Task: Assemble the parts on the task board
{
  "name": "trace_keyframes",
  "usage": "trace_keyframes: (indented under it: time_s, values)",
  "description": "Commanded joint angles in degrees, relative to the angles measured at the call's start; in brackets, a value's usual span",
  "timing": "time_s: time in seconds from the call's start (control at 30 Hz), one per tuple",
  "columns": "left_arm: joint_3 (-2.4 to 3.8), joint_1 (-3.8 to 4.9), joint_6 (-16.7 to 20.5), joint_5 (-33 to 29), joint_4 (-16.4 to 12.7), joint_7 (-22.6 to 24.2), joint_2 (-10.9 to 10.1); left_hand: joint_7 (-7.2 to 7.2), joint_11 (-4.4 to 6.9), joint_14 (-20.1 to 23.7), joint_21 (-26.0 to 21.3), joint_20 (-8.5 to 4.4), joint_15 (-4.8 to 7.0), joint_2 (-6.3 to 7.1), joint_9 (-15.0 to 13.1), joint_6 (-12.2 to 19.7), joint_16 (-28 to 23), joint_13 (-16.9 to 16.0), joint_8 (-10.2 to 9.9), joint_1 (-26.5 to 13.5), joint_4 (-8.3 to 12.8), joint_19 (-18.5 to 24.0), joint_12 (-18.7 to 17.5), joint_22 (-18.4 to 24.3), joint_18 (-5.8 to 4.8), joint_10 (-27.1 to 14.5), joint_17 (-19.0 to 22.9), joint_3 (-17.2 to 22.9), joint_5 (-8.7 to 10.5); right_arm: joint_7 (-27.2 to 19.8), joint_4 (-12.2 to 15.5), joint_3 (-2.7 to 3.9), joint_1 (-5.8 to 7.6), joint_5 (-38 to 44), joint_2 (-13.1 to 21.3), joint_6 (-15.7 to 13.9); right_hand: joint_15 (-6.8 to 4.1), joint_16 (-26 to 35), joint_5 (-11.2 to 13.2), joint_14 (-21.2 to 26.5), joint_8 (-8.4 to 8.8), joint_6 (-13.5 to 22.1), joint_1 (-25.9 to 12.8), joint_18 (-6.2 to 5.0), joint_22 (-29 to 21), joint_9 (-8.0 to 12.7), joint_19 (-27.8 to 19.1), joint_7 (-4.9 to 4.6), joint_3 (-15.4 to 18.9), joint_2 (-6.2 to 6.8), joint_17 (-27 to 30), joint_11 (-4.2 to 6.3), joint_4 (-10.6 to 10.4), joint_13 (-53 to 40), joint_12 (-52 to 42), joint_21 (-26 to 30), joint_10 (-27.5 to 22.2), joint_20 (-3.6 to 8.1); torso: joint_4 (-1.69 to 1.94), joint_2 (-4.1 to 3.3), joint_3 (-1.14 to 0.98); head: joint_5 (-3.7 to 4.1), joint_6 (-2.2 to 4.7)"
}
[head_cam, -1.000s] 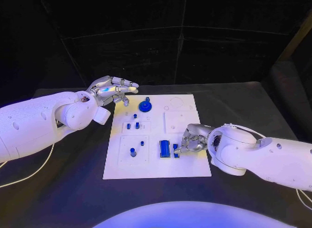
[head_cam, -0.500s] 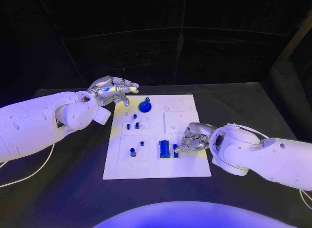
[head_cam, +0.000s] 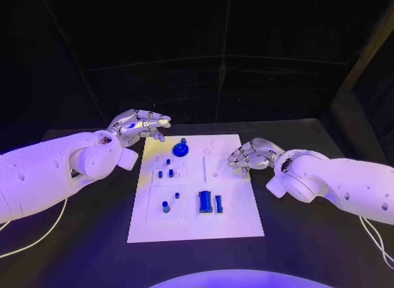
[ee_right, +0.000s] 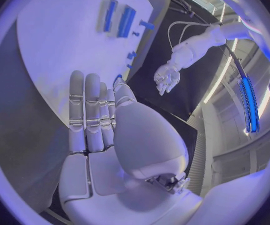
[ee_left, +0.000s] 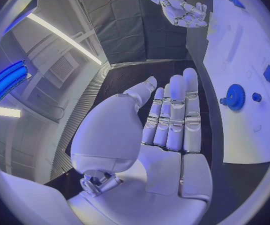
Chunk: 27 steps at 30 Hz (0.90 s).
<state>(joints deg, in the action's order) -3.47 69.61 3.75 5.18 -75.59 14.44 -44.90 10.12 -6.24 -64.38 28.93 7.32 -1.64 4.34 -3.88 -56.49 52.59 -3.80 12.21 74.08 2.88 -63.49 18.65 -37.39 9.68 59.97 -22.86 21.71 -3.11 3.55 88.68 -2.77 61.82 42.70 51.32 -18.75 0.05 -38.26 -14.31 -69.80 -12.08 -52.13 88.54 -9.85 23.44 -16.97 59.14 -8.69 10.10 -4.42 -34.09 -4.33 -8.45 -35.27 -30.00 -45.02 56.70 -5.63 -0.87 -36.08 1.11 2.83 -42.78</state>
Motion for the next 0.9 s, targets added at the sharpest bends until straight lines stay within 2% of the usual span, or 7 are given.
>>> trace_keyframes:
  time_s: [0.03, 0.27, 0.6, 0.63, 0.8, 0.83, 0.9]
  values:
    - [0.02, -0.40, 4.7, -6.2, 1.3, 6.8, 0.5, -0.08, -0.33, 3.2, -3.9, 0.80, -0.56, -0.11, 0.1, 0.0, -6.8, 0.2, -0.6, -0.2, -0.3, 3.9, -1.3, 2.5, 0.54, -0.1, 3.2, -0.4, 0.13, -16.7, -6.1, 0.08, 0.66, -22.1, -2.5, -0.7, 1.52, 8.6, 1.2, 4.3, 1.25, -0.7, 1.7, -0.34, -4.1, 1.5, -2.7, -0.46, -1.0, -0.53, 4.6, -1.01, 0.1, 6.6, 5.8, 6.8, -1.9, -1.55, -0.38, 1.97, 0.26, 0.08, 1.60]
    - [0.03, -1.82, 6.8, -10.4, 6.5, 10.7, 2.7, 0.61, -2.14, 11.8, -17.4, 5.13, -5.43, 0.26, 0.2, 0.9, -28.1, 0.2, -3.5, -0.8, -2.0, 17.9, -6.5, 11.8, -0.57, 0.4, 12.6, -1.1, 0.01, -24.5, -19.5, 0.45, 1.07, -31.5, -10.0, 2.2, 4.85, 22.4, 3.3, 8.1, 6.42, -3.0, 2.0, -0.64, -11.4, 6.4, -4.4, -1.16, -1.9, -0.25, 16.8, -2.58, -0.1, 23.0, 16.1, 18.5, 2.3, -4.96, -0.61, 3.92, 0.17, -0.24, 4.42]
    - [0.07, -3.90, 9.0, -13.4, 12.7, 12.6, 6.9, 0.46, -3.47, 9.5, -23.2, 8.40, -7.12, -0.64, 0.1, 0.8, -40.4, 0.2, -6.8, 0.5, -2.7, 20.7, -12.8, 19.1, 0.98, -0.6, 17.7, -4.4, 0.00, -27.9, -28.8, 0.63, 1.10, -33.8, -16.3, 4.5, 6.80, 32.9, 4.4, 7.3, 8.48, -2.4, -1.3, -0.64, -17.3, 11.3, -3.4, -2.41, -2.8, -0.34, 26.8, -4.58, 3.7, 31.7, 23.8, 27.9, 2.9, -7.24, -0.49, 4.86, -0.12, -0.67, 7.05]
    - [0.01, -3.83, 7.2, -10.8, 12.3, 9.8, 6.6, -2.60, -0.43, 26.1, -24.7, 3.56, -4.25, -4.34, 3.9, 17.4, -43.9, 3.8, -8.2, -22.2, -2.9, 33.4, -14.5, 24.5, -2.90, -18.3, 22.9, -9.4, 3.11, -24.0, -28.2, 0.57, 1.00, -30.6, -16.0, 2.3, 4.82, 38.3, 7.2, 26.3, 12.08, 13.9, -27.2, 2.98, -19.0, 12.8, -20.4, 0.95, -5.0, 4.42, 28.7, -1.92, 8.5, 35.3, 25.5, 32.8, -15.3, -3.49, -0.64, 4.58, -0.03, -0.60, 6.62]
    - [0.16, -4.08, 8.6, -10.5, 11.1, 10.0, 6.3, -3.69, 0.37, 31.1, -28.9, 2.23, -3.65, -4.34, 3.9, 22.7, -45.3, 3.8, -12.2, -28.9, -2.9, 37.5, -18.6, 26.4, -2.90, -24.0, 22.9, -11.2, 3.11, -24.5, -26.7, 0.68, 0.87, -31.2, -15.5, 0.9, 4.09, 38.3, 8.3, 31.7, 12.08, 19.0, -35.8, 2.98, -23.4, 17.0, -25.1, 1.94, -5.9, 4.42, 29.9, -1.11, 8.5, 35.3, 30.0, 34.8, -20.5, -2.19, -0.14, 4.68, -0.38, -1.34, 7.21]
    - [0.27, -4.25, 9.6, -10.4, 10.3, 10.2, 6.1, -4.08, 0.75, 33.2, -28.9, 1.61, -3.30, -4.34, 3.9, 24.9, -45.7, 3.8, -12.2, -31.8, -2.9, 39.2, -18.6, 27.1, -3.30, -26.3, 22.9, -11.9, 3.11, -24.8, -25.7, 0.75, 0.78, -31.6, -15.2, 0.0, -0.05, 38.3, 8.6, 33.8, 12.08, 20.9, -38.8, 3.39, -23.4, 17.0, -27.0, 2.32, -6.1, 4.42, 34.1, -0.79, 8.5, 35.3, 30.0, 35.4, -22.5, -1.75, 0.19, 4.76, -0.62, -1.83, 7.60]
    - [0.45, -4.54, 11.3, -10.1, 9.0, 10.5, 5.8, -4.46, 1.10, 35.3, -28.9, 1.02, -2.98, -4.34, 3.9, 26.9, -46.2, 3.8, -12.2, -34.6, -2.9, 40.8, -18.6, 27.8, -3.80, -28.5, 22.9, -12.5, 3.11, -25.4, -24.0, 0.88, 0.62, -32.3, -14.6, -1.7, -0.05, 38.3, 9.0, 36.2, 12.08, 22.9, -42.1, 3.96, -23.4, 17.0, -29.2, 2.71, -10.1, 4.42, 34.1, -0.46, 8.5, 35.3, 30.0, 36.0, -24.8, -1.26, 0.57, 4.84, -0.89, -2.39, 8.05]
